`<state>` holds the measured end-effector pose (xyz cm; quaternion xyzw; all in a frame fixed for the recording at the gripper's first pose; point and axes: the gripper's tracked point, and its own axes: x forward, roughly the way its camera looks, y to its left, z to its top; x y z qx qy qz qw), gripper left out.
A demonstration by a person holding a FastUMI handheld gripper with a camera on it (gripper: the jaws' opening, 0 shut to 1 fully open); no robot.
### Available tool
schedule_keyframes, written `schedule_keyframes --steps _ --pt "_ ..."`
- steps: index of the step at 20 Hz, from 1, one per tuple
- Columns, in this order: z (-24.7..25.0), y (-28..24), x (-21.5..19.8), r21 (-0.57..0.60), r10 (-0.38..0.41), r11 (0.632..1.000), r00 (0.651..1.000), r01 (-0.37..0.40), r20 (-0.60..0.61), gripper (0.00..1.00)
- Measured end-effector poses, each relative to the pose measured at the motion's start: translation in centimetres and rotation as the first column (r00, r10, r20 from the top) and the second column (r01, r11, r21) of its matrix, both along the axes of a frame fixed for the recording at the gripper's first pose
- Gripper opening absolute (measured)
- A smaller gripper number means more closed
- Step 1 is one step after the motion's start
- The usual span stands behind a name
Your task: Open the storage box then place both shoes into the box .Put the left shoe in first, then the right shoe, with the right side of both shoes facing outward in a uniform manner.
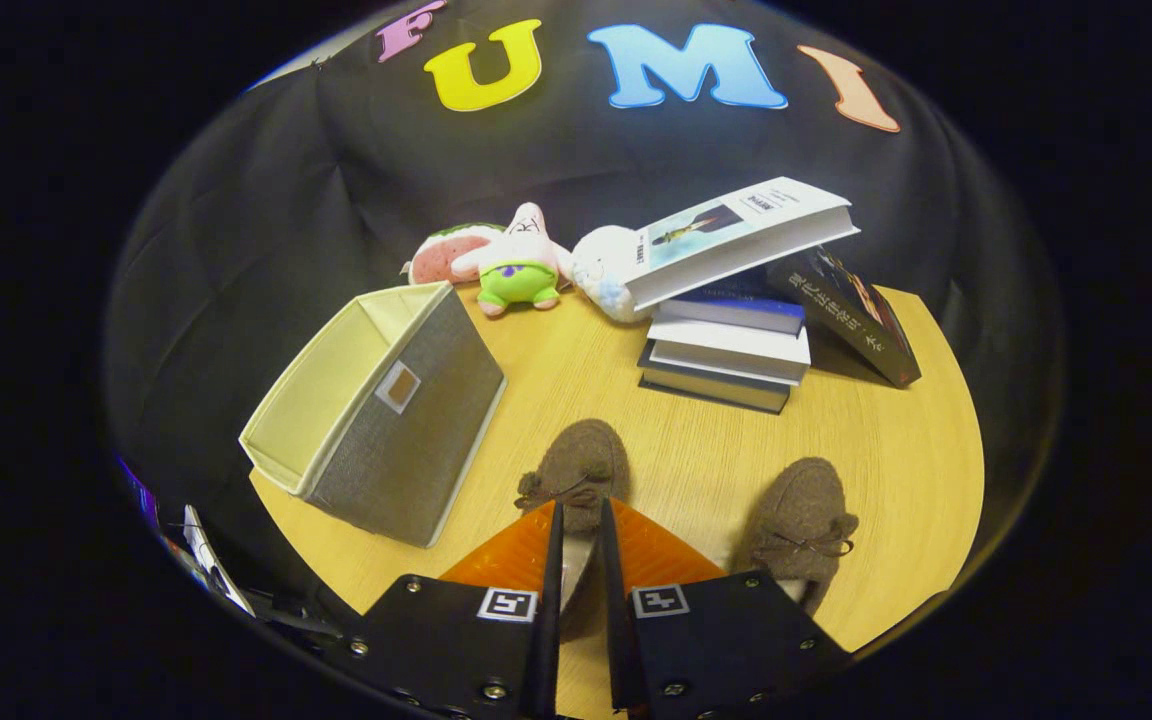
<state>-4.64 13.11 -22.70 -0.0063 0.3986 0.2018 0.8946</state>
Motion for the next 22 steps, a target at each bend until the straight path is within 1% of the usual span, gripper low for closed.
schedule_keyframes --steps 4,7,11,14,18,22 --pt "-3.0 -0.3 -1.2 -0.046 0.016 0.999 0.998 -0.019 -0.065 0.2" --pt "-4.9 -0.4 -1.3 -0.081 0.02 0.996 0.994 -0.029 -0.108 0.2" --pt "-6.5 -0.3 -0.2 -0.106 0.01 0.994 0.99 -0.025 -0.138 0.2" --pt "-7.7 0.0 0.8 -0.131 0.022 0.99 0.987 -0.043 -0.156 0.2" --pt "-9.1 0.4 2.2 -0.148 -0.003 0.989 0.985 -0.023 -0.171 0.2" --pt "-10.1 0.3 2.5 -0.166 -0.047 0.986 0.979 0.014 -0.197 0.21"
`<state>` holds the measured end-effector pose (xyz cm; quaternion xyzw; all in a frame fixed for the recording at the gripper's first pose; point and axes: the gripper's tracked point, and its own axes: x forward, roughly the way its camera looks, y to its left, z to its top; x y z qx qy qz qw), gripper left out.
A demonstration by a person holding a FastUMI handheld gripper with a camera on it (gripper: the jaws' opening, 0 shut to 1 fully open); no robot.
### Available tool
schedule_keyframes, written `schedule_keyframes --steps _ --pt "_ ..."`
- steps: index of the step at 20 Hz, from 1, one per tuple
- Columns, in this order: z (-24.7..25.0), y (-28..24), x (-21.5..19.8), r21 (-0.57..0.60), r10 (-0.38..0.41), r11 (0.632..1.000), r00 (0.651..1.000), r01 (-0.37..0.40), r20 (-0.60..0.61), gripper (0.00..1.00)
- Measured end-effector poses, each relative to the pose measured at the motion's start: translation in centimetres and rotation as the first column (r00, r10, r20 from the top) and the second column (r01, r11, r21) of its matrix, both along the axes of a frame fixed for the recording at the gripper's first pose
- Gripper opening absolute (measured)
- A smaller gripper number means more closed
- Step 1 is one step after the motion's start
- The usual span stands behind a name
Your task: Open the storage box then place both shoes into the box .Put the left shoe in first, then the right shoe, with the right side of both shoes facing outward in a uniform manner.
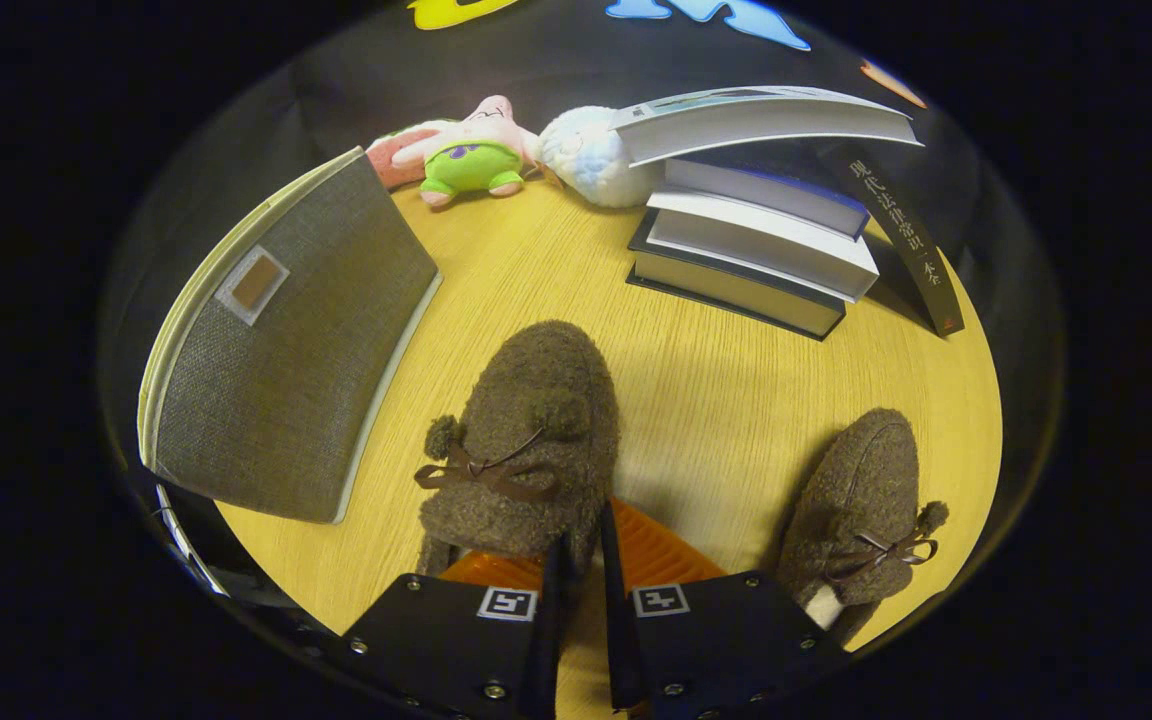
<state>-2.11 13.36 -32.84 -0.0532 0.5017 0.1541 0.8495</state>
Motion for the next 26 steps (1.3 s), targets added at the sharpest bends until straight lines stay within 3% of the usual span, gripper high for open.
schedule_keyframes --steps 1,4,13,26 --pt "0.3 0.1 0.2 0.003 -0.005 1.0 1.0 0.005 0.006 0.21" --pt "0.2 0.2 0.0 0.006 -0.036 0.999 0.999 0.036 0.005 0.01" --pt "3.6 0.0 -0.2 0.049 -0.105 0.993 0.994 0.105 0.005 0.01" --pt "16.2 2.6 1.7 0.145 -0.181 0.976 0.972 0.159 0.152 0.01"
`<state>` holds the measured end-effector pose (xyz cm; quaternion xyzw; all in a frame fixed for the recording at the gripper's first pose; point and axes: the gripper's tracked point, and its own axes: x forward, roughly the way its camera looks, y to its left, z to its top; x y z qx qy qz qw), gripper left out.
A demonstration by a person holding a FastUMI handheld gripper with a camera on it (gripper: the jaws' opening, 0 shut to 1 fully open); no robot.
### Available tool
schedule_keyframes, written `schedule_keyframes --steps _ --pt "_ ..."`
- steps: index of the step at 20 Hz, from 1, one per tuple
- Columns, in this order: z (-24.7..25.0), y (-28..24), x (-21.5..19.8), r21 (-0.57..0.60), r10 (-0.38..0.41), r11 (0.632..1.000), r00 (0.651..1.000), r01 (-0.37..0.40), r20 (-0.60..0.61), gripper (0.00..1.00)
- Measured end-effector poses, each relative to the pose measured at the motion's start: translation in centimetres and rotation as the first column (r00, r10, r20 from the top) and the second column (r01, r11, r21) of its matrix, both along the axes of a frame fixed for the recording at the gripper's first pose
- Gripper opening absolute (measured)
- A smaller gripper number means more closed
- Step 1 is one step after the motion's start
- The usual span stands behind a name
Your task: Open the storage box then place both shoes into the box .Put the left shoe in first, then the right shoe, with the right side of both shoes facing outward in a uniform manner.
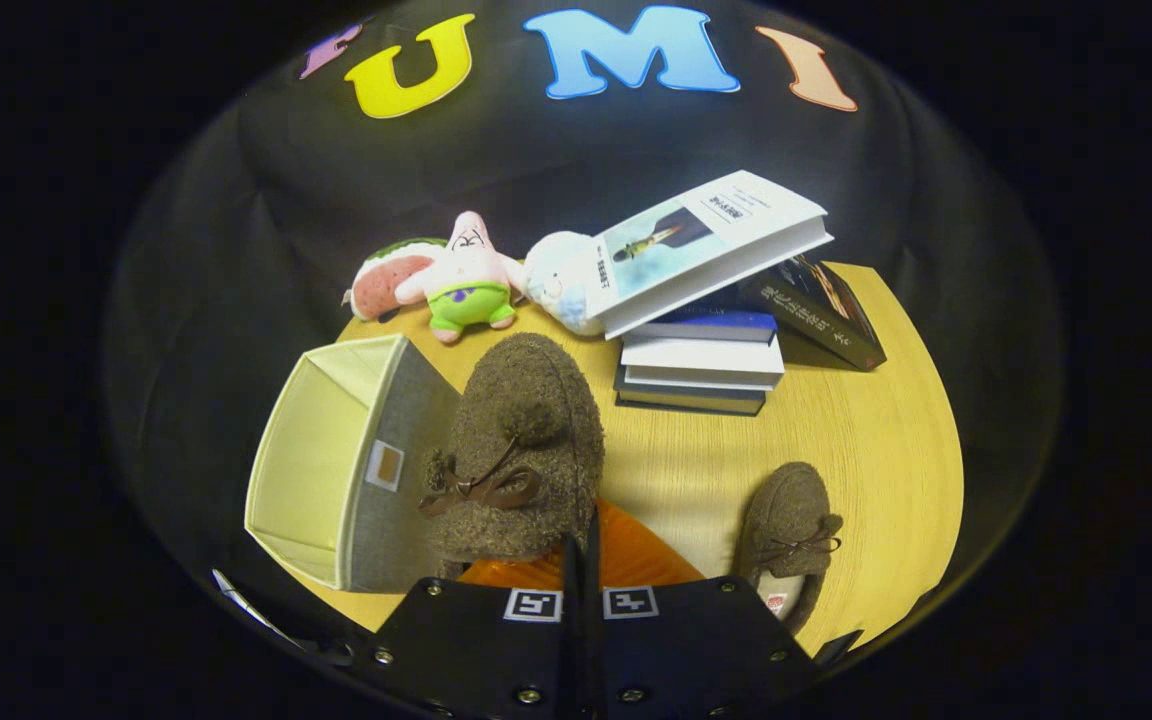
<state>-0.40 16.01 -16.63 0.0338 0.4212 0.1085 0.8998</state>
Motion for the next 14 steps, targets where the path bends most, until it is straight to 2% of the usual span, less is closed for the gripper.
schedule_keyframes --steps 8,14 --pt "6.2 5.9 1.3 0.036 0.042 0.998 0.996 -0.045 0.075 0.01" --pt "7.4 12.2 2.4 0.066 0.113 0.991 0.991 -0.117 0.073 0.01"
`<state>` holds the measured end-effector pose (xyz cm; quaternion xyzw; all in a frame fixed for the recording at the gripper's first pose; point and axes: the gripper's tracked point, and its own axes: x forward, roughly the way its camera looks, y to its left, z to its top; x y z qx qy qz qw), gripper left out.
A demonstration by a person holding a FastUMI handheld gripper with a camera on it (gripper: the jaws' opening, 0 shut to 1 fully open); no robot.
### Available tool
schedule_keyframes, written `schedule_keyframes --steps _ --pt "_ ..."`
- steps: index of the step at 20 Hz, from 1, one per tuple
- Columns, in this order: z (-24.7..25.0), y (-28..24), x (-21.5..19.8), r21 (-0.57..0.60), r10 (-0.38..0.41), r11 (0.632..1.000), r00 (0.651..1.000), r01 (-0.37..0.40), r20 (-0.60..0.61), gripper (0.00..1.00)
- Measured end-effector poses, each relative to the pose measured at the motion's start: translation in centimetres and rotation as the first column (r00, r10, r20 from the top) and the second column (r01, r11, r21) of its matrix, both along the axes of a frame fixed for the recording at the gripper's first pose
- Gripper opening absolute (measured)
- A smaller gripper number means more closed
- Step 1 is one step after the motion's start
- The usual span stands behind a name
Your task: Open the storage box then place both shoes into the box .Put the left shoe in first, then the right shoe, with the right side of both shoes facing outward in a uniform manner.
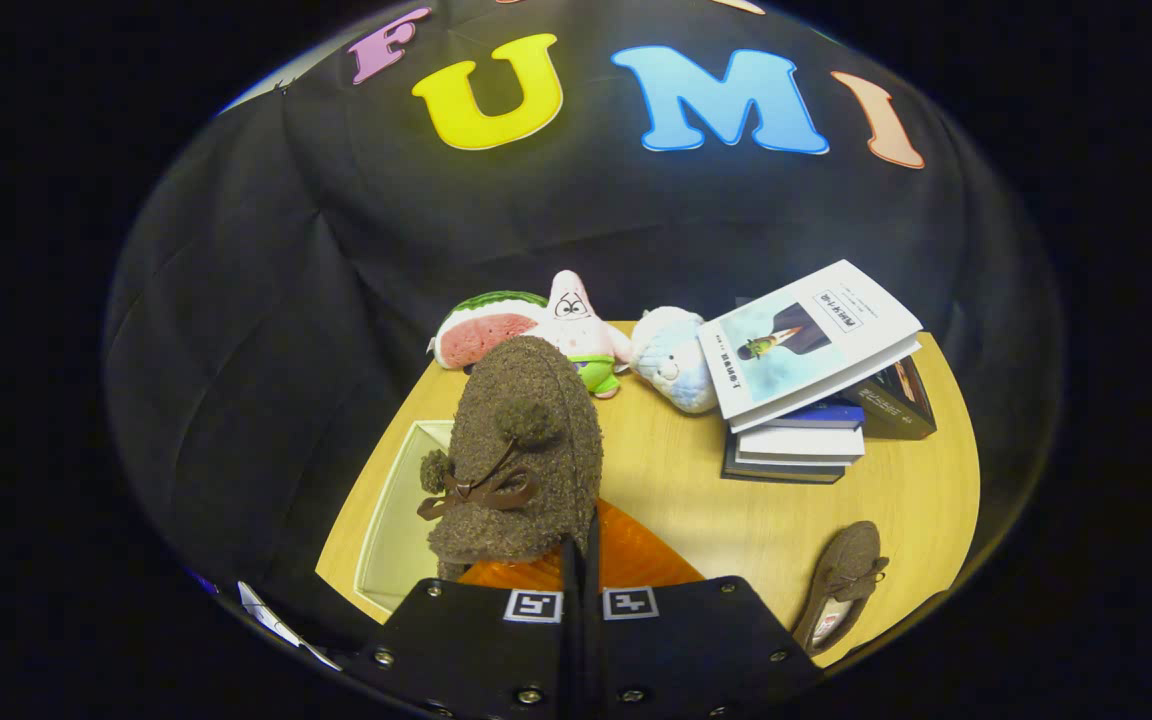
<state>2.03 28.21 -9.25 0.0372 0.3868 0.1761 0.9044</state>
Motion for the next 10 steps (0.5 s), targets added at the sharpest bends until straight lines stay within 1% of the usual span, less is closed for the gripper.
schedule_keyframes --steps 6,8,10 --pt "-1.9 5.7 0.3 -0.007 0.07 0.997 0.997 -0.071 -0.041 0.01" --pt "-3.1 7.5 0.5 -0.013 0.071 0.997 0.995 -0.072 -0.067 0.01" --pt "-4.9 9.3 0.6 -0.015 0.059 0.998 0.991 -0.061 -0.118 0.01"
